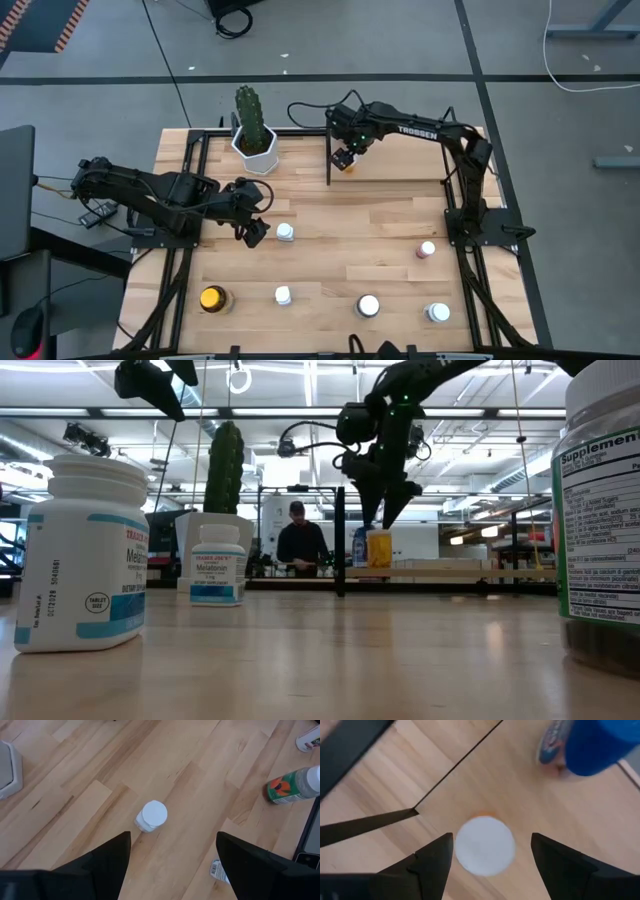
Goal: Pick and place medicine bottles onto shelf by color
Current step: Put the top white pill bottle on the shelf
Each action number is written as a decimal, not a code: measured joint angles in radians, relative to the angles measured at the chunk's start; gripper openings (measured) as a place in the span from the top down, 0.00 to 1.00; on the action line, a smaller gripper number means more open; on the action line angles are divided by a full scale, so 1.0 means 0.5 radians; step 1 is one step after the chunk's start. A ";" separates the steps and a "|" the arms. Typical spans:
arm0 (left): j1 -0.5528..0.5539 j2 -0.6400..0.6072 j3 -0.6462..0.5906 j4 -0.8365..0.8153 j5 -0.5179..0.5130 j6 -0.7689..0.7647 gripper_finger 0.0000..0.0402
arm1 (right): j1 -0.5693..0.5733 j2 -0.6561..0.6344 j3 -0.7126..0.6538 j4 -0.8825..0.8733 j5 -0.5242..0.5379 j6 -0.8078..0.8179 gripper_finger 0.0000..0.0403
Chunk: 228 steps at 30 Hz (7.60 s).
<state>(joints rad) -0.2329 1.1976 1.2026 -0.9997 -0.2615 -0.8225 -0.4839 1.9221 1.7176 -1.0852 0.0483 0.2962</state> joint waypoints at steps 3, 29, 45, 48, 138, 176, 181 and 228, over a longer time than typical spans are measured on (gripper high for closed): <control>0.014 0.000 0.000 0.001 -0.025 0.052 0.26 | -0.002 -0.002 0.104 -0.116 0.001 -0.011 0.32; 0.215 0.026 -0.086 -0.210 0.110 1.273 0.26 | 0.737 -0.003 0.885 -0.601 -0.039 0.089 0.31; 0.097 -0.555 -0.642 -0.070 0.289 0.708 0.26 | 1.146 0.001 0.624 0.298 0.313 -0.281 0.31; 0.051 -0.685 -0.642 -0.099 0.223 0.575 0.26 | 1.140 0.001 0.428 0.537 0.284 -0.282 0.31; -0.069 -0.851 -0.642 -0.122 0.112 -0.162 0.26 | 1.078 0.423 -0.605 2.380 0.071 -0.318 0.23; -0.070 -0.849 -0.642 -0.112 0.113 -0.167 0.26 | 1.076 0.305 -0.564 2.183 0.172 -0.164 0.50; -0.070 -0.851 -0.642 -0.104 0.111 -0.140 0.26 | 1.034 0.112 -0.526 1.849 0.207 -0.058 0.51; -0.070 -0.740 -0.642 0.764 -0.272 -0.323 0.26 | -0.328 -0.774 -1.233 1.478 0.333 -0.077 0.51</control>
<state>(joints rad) -0.2680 0.8276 0.8818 -0.6177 -0.3977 -0.9840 -0.6478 1.5352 1.1012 -0.3460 0.2147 0.2580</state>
